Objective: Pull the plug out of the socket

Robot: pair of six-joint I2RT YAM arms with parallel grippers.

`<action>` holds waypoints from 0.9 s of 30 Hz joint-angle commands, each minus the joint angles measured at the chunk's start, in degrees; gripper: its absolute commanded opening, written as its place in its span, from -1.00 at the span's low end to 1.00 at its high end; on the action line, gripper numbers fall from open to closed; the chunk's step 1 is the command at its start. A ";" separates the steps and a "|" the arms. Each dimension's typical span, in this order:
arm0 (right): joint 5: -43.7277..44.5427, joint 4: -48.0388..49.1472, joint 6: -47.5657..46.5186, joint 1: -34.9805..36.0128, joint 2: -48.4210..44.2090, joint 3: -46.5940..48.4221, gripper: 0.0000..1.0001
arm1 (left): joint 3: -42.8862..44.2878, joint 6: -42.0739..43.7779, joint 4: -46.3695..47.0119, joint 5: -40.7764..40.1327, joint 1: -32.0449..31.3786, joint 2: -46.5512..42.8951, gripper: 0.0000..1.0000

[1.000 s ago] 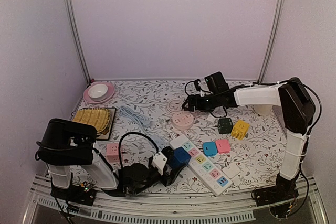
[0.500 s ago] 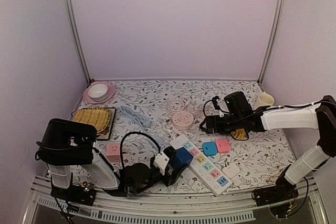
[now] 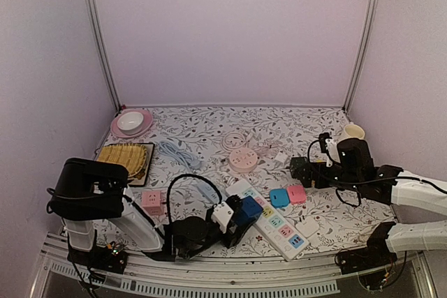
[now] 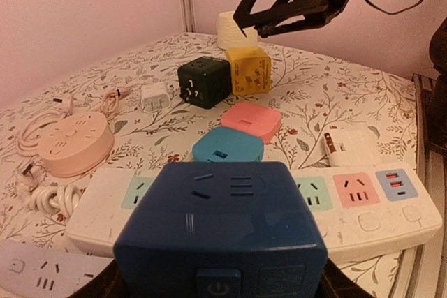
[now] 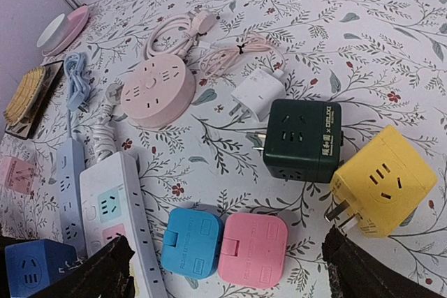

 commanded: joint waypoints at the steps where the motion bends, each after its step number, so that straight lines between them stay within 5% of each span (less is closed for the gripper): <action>1: 2.24 -3.43 0.09 -0.02 -2.10 -1.83 0.92 | -0.29 0.76 -0.05 -1.28 -1.58 -2.20 -0.46; 6: 2.48 -2.80 -0.12 -0.07 -2.77 -2.18 0.92 | -0.29 -3.14 -6.56 -2.55 -1.66 -7.45 -0.41; 11: 2.46 -1.32 -0.30 -0.05 -2.12 -2.97 0.92 | 8.70 -9.55 -31.65 0.00 -1.91 -8.16 -0.45; 15: 2.47 1.04 -0.13 -0.01 -1.77 -4.95 0.92 | 13.79 -12.27 -42.20 -0.86 -3.62 -7.30 -0.47; 27: 3.02 2.75 -0.02 0.01 -2.42 -6.23 0.92 | 11.00 -20.82 -50.90 -3.43 -5.02 -10.83 -0.35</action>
